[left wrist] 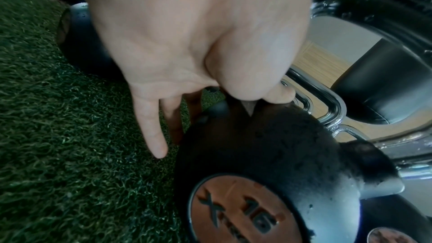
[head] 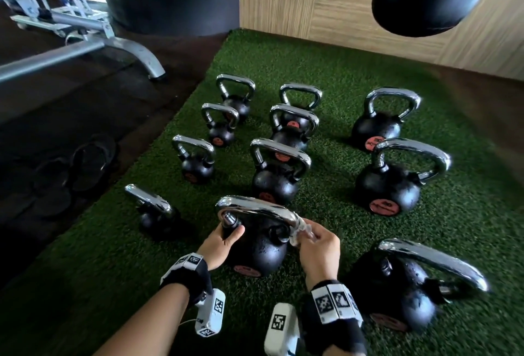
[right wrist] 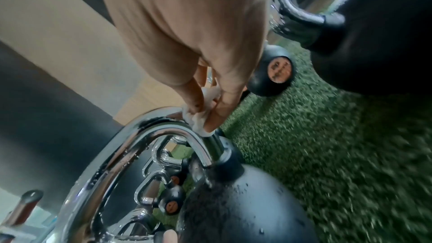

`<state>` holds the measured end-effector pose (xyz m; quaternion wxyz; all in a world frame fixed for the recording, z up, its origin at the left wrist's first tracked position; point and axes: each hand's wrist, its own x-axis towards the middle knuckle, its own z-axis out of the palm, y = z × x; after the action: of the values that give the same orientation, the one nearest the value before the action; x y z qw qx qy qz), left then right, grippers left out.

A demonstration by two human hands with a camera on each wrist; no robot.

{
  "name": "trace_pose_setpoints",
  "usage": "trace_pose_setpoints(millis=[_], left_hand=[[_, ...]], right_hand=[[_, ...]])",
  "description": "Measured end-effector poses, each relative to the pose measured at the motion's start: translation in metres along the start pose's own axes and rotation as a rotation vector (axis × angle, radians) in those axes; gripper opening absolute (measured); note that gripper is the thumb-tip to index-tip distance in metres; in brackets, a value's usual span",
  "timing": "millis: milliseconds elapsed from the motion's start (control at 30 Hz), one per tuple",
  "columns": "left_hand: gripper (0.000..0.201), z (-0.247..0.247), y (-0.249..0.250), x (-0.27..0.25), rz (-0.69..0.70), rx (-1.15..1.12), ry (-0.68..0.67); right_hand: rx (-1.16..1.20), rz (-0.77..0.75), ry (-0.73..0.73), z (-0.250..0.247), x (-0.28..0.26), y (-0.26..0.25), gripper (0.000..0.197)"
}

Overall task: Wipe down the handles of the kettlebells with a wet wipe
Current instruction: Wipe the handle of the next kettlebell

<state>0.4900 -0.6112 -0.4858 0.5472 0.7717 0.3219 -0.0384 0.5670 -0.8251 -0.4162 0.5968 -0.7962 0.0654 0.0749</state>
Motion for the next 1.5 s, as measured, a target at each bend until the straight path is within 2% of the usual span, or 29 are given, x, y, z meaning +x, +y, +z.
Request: trace_pose_setpoints(millis=[167, 267, 333, 367, 400, 467, 533, 600, 667, 700, 800, 967, 1067, 1167, 1233, 1300, 1333, 1400, 1467, 1500], left_hand=[[0.060, -0.004, 0.002, 0.000, -0.086, 0.033, -0.001], [0.067, -0.013, 0.007, -0.004, -0.152, -0.167, -0.142], [0.053, -0.026, 0.010, -0.004, -0.138, -0.225, -0.258], [0.051, -0.035, 0.013, -0.005, -0.112, -0.206, -0.253], [0.052, -0.044, 0.017, -0.007, -0.062, -0.172, -0.190], [0.052, -0.060, 0.035, -0.010, 0.049, -0.096, 0.091], [0.041, -0.071, 0.059, -0.017, 0.211, -0.007, 0.345], [0.031, -0.075, 0.091, -0.027, 0.455, -0.055, 0.386], [0.028, -0.072, 0.127, -0.039, 0.640, -0.106, 0.225], [0.030, -0.068, 0.142, -0.045, 0.657, -0.126, 0.100], [0.042, -0.053, 0.169, -0.058, 0.534, -0.232, -0.196], [0.035, -0.047, 0.162, -0.060, 0.340, -0.464, -0.329], [0.039, -0.049, 0.157, -0.057, 0.288, -0.515, -0.307], [0.035, -0.056, 0.155, -0.055, 0.320, -0.497, -0.271], [0.034, -0.061, 0.151, -0.054, 0.379, -0.465, -0.238], [0.032, -0.064, 0.143, -0.051, 0.439, -0.435, -0.132], [0.029, -0.064, 0.137, -0.049, 0.480, -0.387, -0.046], [0.025, -0.058, 0.124, -0.046, 0.579, -0.243, 0.106], [0.026, -0.046, 0.112, -0.047, 0.675, -0.125, 0.190], [0.027, -0.039, 0.107, -0.048, 0.736, -0.048, 0.233]], right_hand=[[0.007, 0.126, -0.035, 0.013, 0.015, 0.026, 0.016], [-0.051, 0.150, -0.127, 0.015, 0.021, 0.039, 0.015], [-0.136, 0.116, -0.168, 0.006, 0.024, 0.039, 0.011], [-0.187, 0.103, -0.166, -0.002, 0.025, 0.036, 0.008], [-0.230, 0.081, -0.142, -0.011, 0.026, 0.031, 0.008], [-0.261, -0.004, -0.072, -0.027, 0.024, 0.015, 0.015], [-0.184, -0.115, -0.011, -0.039, 0.016, -0.007, 0.030], [-0.108, -0.241, 0.007, -0.046, 0.007, -0.031, 0.037], [-0.080, -0.363, -0.068, -0.046, -0.002, -0.054, 0.037], [-0.075, -0.405, -0.119, -0.043, -0.006, -0.064, 0.036], [-0.097, -0.511, -0.194, -0.032, -0.015, -0.089, 0.033], [-0.157, -0.736, -0.137, -0.016, -0.023, -0.108, 0.031], [-0.238, -0.794, -0.031, -0.005, -0.020, -0.109, 0.039], [-0.239, -0.745, -0.034, 0.003, -0.017, -0.106, 0.051], [-0.191, -0.732, -0.166, 0.000, -0.013, -0.095, 0.067], [-0.175, -0.695, -0.245, -0.008, -0.005, -0.073, 0.073], [-0.166, -0.607, -0.227, -0.013, -0.001, -0.058, 0.072], [-0.176, -0.333, -0.152, -0.017, 0.005, -0.027, 0.067], [-0.183, -0.087, -0.189, -0.009, 0.008, 0.001, 0.058], [-0.155, -0.011, -0.246, -0.002, 0.008, 0.012, 0.054]])
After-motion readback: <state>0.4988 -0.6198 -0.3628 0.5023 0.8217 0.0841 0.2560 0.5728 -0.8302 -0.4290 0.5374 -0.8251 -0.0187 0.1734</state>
